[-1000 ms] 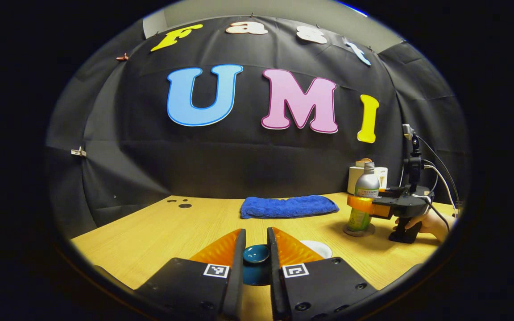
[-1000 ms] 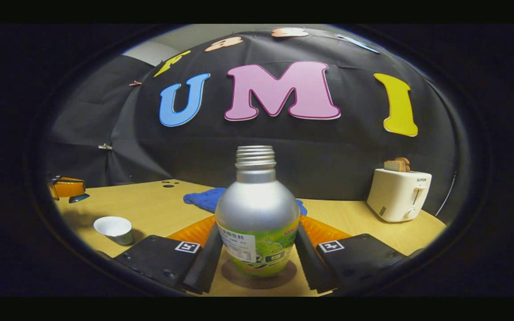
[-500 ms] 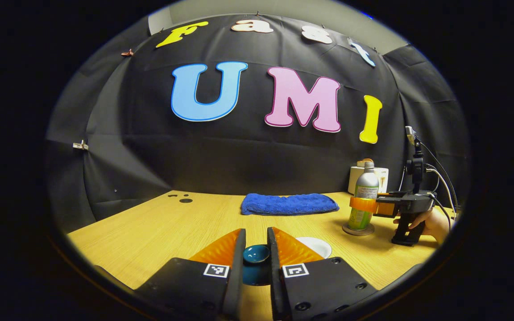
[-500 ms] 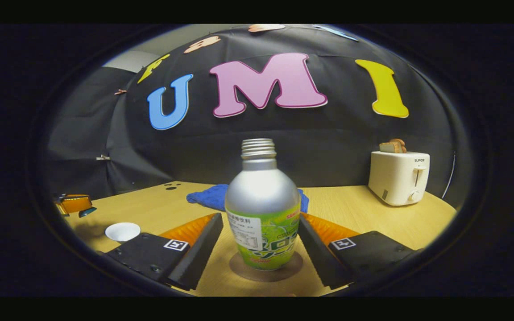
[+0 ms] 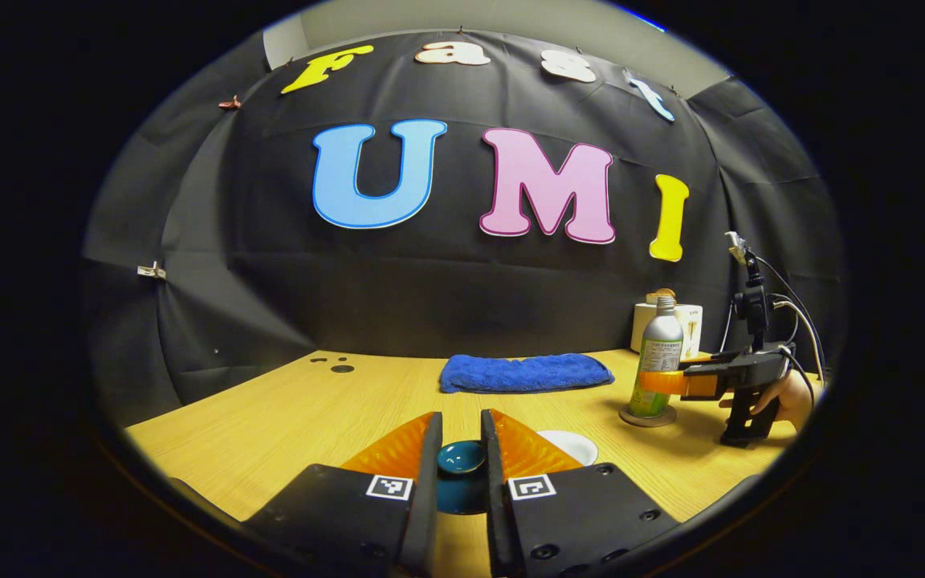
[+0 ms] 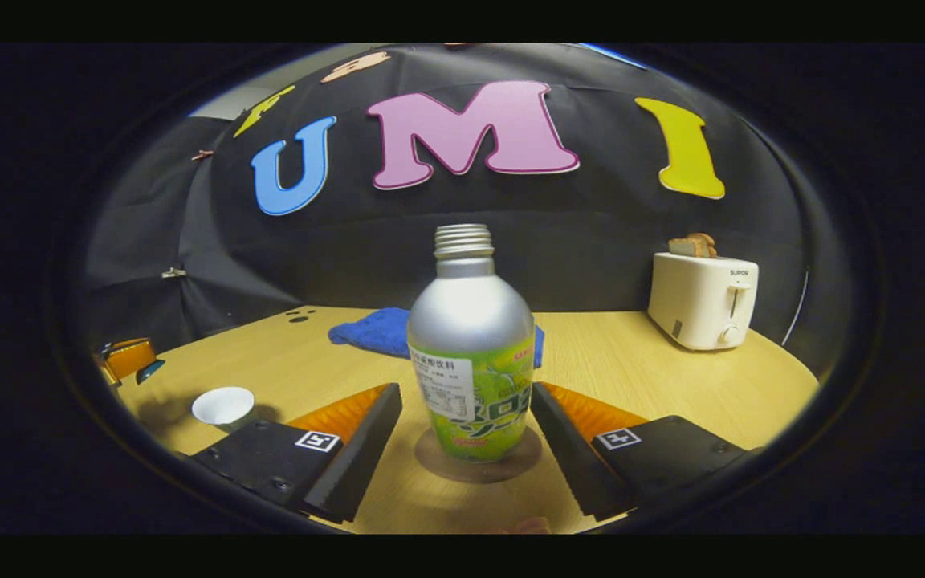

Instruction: Open the teacup lid with one hand, grasp the water bottle and pour water into the teacup with the other hand; after pouring, place the water bottle on the coaster and then close the teacup lid.

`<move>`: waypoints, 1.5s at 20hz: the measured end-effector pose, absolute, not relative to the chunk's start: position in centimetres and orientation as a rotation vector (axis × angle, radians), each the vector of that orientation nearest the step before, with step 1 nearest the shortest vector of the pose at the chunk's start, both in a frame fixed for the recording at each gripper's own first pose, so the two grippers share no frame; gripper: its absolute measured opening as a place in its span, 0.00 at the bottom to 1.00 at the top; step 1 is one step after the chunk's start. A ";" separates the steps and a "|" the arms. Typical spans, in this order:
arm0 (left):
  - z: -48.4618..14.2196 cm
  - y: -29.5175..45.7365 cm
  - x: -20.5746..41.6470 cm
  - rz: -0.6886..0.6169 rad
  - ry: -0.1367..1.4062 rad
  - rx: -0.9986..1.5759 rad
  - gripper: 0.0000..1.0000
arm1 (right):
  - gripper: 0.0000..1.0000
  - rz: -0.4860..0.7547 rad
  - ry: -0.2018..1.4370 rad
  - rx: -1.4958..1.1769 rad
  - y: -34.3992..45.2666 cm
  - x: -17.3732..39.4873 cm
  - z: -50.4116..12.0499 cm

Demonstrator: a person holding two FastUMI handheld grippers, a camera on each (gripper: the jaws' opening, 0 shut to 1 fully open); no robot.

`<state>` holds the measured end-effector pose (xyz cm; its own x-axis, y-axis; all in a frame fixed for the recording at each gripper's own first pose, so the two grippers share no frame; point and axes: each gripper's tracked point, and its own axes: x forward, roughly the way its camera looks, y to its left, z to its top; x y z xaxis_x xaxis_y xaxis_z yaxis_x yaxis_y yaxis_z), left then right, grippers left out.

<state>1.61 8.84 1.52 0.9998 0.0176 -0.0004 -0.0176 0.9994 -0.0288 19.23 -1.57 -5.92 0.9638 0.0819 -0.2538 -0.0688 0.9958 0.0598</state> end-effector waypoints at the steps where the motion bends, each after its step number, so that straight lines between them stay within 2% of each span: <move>1: 1.5 8.9 1.5 0.019 0.001 -0.030 0.29 | 0.99 0.067 0.272 0.049 -1.7 18.8 -6.2; 7: 2.1 9.1 1.1 0.034 -0.012 -0.020 0.29 | 1.00 0.057 0.272 0.043 -1.6 15.1 -5.0; 12: 2.4 8.0 2.2 0.016 -0.010 -0.007 0.27 | 1.00 0.083 0.174 -0.001 -1.3 11.4 -0.5; 17: 2.3 5.5 4.5 -0.026 0.008 -0.008 0.31 | 0.99 0.040 0.105 -0.141 -2.7 8.6 1.8; 18: 2.2 4.9 5.0 -0.038 0.014 -0.008 0.27 | 1.00 0.034 0.103 -0.161 -2.9 8.2 1.8; 20: 2.0 3.5 6.1 -0.065 0.024 -0.011 0.31 | 0.98 0.051 0.102 -0.141 -2.4 7.6 1.6; 30: -0.5 0.6 9.4 -0.100 0.111 0.011 0.29 | 0.98 0.160 0.121 -0.044 -0.7 7.8 -1.4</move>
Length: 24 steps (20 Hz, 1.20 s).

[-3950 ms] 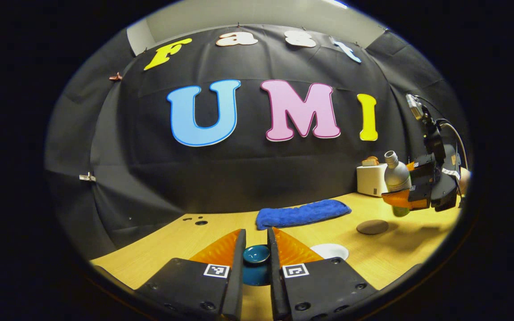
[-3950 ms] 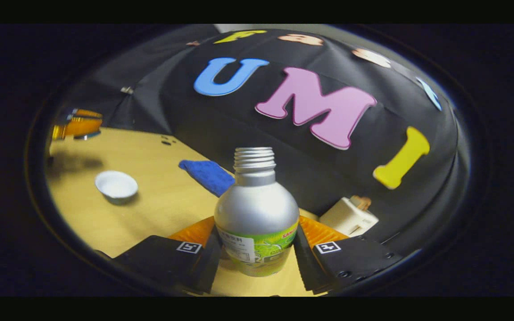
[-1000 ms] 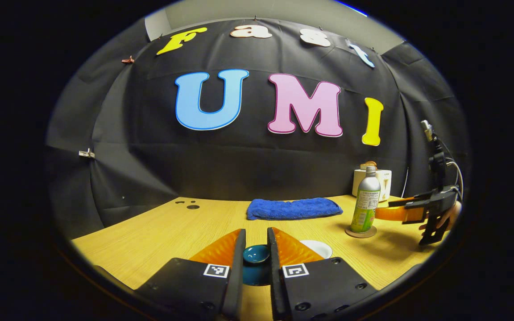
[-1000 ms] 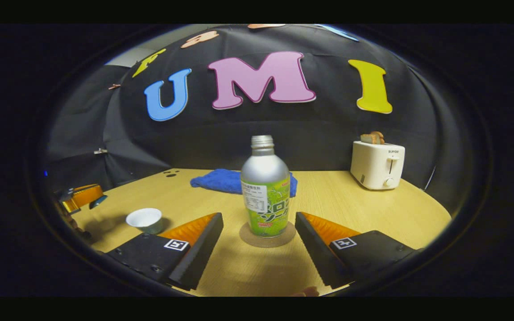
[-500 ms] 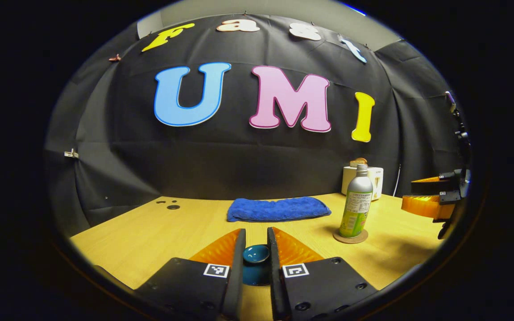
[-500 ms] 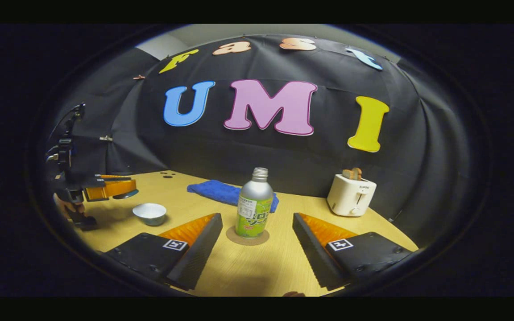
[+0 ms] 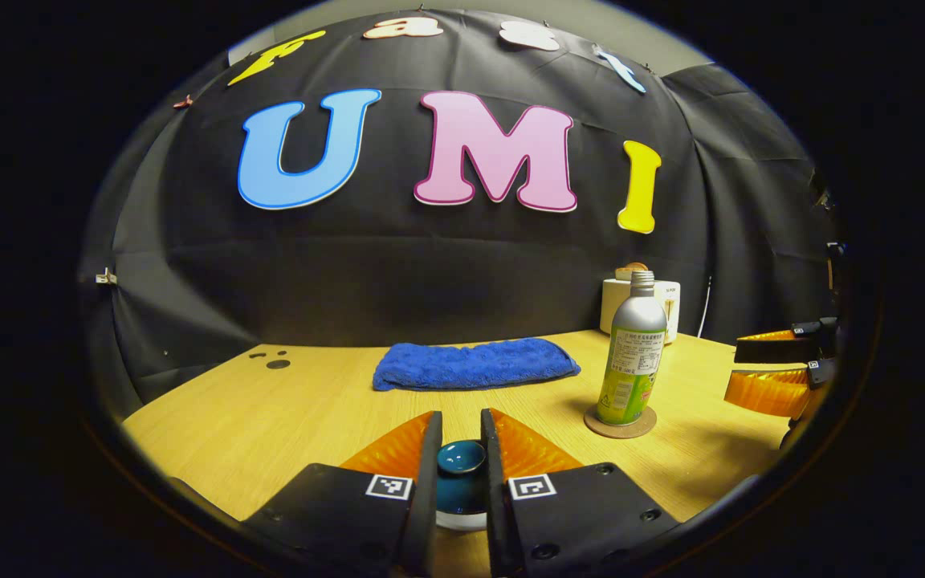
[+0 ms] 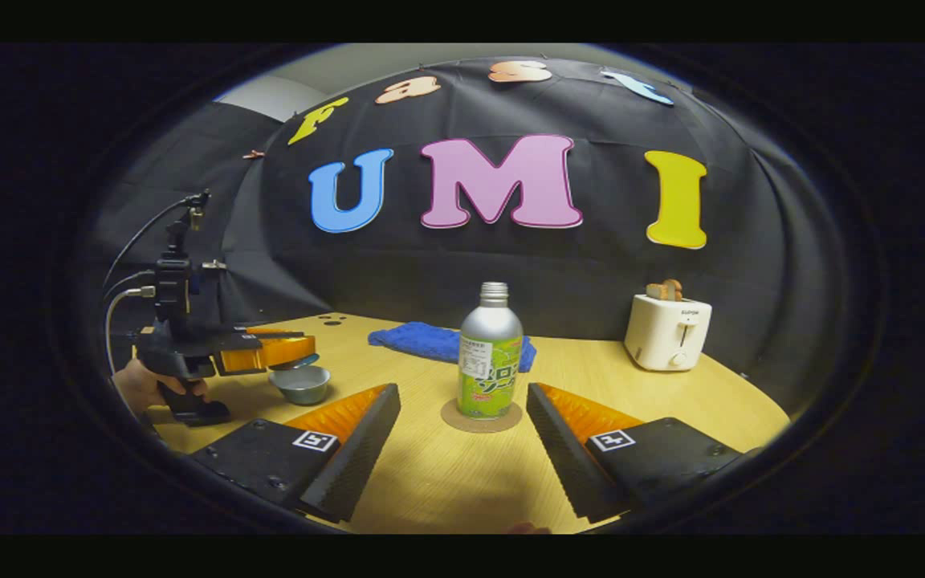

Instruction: Open the teacup lid with one hand, grasp the water bottle and pour water into the teacup with the other hand; after pouring, place the water bottle on the coaster and then close the teacup lid.

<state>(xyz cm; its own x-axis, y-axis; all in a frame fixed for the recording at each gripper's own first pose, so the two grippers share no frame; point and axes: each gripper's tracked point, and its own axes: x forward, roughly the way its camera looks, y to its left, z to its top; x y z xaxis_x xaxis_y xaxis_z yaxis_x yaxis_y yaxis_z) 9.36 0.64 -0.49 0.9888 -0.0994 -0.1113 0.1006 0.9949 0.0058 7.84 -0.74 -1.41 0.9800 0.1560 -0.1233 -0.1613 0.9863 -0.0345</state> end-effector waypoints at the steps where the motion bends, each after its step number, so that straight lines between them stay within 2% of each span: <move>1: -0.8 0.6 9.4 -0.099 0.123 0.010 0.30 | 0.98 0.167 0.123 -0.042 -0.6 7.9 -1.6; 12: -2.8 0.1 9.5 -0.092 0.194 0.029 0.30 | 0.98 0.203 0.137 -0.057 -0.2 7.9 -2.5; 18: -2.8 0.0 9.1 -0.084 0.195 0.034 0.36 | 0.98 0.203 0.146 -0.042 0.0 7.6 -2.9; 20: -2.4 0.3 8.7 -0.076 0.180 0.021 0.43 | 0.98 0.194 0.155 -0.038 -0.2 7.7 -3.2; 21: -1.9 0.5 8.5 -0.068 0.165 0.015 0.57 | 0.98 0.191 0.156 -0.033 -0.2 7.7 -3.1; 23: -0.8 1.0 7.9 -0.048 0.123 0.007 0.77 | 0.98 0.189 0.143 -0.019 -0.3 7.5 -2.7; 24: -0.3 1.3 7.5 -0.038 0.102 0.007 0.83 | 0.98 0.189 0.137 -0.013 -0.2 7.3 -2.6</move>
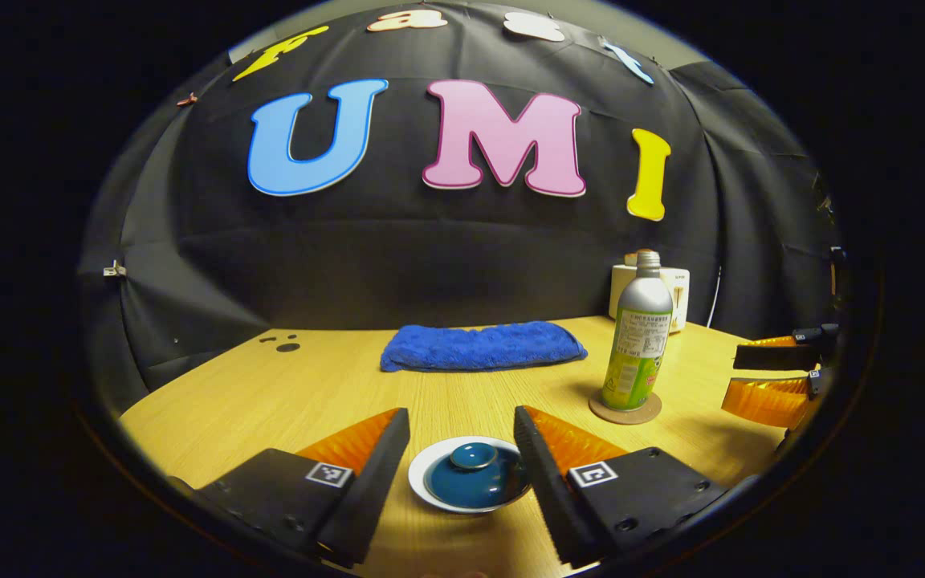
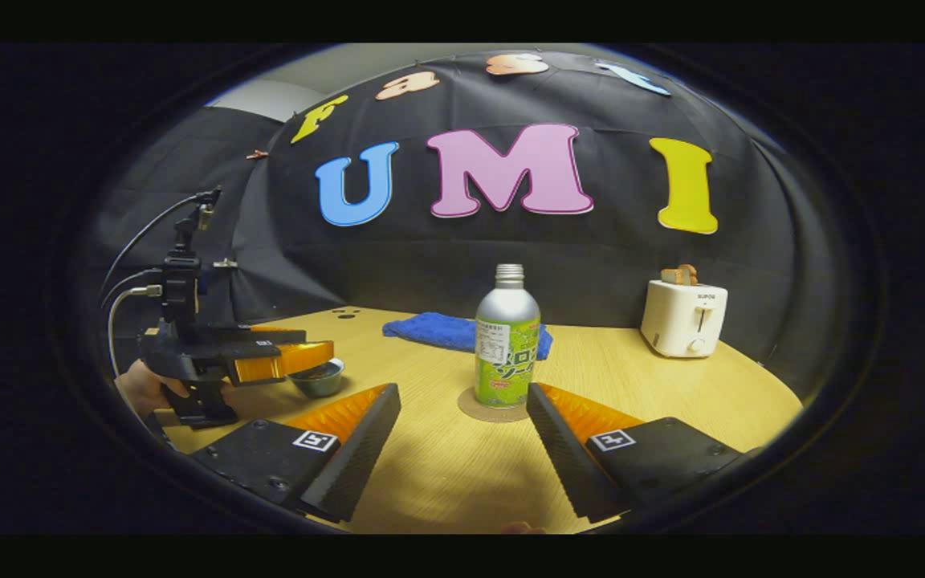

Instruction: Open the teacup lid with one hand, grasp the water bottle and pour water into the teacup with the other hand; after pouring, place the water bottle on the coaster and then close the teacup lid.

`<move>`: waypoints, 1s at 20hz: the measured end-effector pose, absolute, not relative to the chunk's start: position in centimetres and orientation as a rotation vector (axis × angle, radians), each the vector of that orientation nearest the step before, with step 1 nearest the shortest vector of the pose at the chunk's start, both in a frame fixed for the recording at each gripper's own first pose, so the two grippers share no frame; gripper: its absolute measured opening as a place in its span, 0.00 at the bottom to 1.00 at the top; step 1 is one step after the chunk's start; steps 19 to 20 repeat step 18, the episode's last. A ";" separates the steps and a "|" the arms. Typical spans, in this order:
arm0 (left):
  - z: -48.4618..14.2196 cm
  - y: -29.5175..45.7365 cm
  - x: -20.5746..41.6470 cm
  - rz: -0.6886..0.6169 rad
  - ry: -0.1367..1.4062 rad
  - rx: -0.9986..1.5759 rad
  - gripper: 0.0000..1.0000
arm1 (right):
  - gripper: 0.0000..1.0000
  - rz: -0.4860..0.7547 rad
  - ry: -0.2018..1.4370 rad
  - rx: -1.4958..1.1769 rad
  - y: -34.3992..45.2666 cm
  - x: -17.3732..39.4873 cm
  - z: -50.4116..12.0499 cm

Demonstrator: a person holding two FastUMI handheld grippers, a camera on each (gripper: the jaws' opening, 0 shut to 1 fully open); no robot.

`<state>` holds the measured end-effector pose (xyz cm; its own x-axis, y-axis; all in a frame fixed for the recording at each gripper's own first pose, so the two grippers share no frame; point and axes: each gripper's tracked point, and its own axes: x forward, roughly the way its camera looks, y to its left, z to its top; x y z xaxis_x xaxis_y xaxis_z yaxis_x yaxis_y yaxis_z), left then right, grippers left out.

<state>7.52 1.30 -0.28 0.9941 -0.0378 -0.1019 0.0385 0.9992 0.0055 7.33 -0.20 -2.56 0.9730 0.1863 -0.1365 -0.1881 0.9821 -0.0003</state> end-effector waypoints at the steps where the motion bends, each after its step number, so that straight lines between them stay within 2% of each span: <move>1: 0.4 1.6 7.0 -0.027 0.080 0.011 0.91 | 0.98 0.186 0.130 -0.009 -0.3 7.2 -2.4; 3: 1.8 2.1 6.0 -0.005 0.038 0.014 0.95 | 0.98 0.176 0.112 -0.006 -0.3 7.0 -1.7; 7: 3.5 2.6 3.3 0.038 -0.025 -0.003 0.95 | 0.98 0.136 0.052 -0.023 -0.5 6.5 -0.4; 15: -0.1 3.1 1.7 0.050 0.021 -0.002 0.95 | 0.98 0.036 0.038 -0.028 -0.8 5.9 -2.3; 16: -0.2 3.0 1.6 0.047 0.026 -0.006 0.92 | 0.98 0.033 0.043 -0.035 -0.6 6.1 -2.6; 17: -0.4 3.0 1.6 0.043 0.030 -0.014 0.95 | 0.98 0.031 0.048 -0.045 -0.6 6.1 -2.9; 20: -0.6 3.0 1.7 0.045 0.028 -0.017 0.95 | 0.98 0.032 0.040 -0.041 -0.4 6.1 -2.9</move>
